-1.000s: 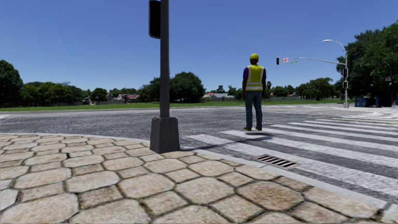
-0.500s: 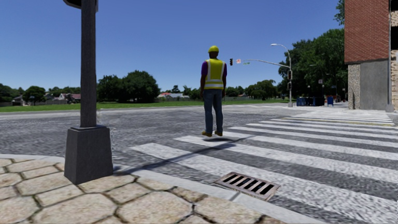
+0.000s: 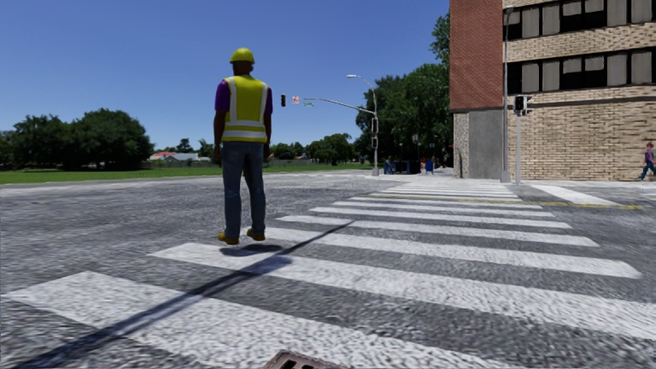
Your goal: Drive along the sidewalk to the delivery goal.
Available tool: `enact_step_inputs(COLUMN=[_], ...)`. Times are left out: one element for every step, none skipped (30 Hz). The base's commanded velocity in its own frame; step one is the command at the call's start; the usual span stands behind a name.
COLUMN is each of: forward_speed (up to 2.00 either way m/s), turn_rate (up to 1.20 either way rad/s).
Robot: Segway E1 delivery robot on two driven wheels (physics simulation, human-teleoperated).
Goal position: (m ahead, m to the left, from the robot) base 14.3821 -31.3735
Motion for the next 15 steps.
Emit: enact_step_inputs(forward_speed=[1.59,1.59,1.59,1.59,1.59,1.59,1.59,1.59,1.58,1.58,1.58,1.55,1.43,1.35,1.33], turn_rate=[-0.75,-0.71,-0.66,-0.61,-0.59,-0.57,-0.57,-0.54,-0.51,-0.48,-0.47,-0.46,-0.46,-0.45,-0.45])
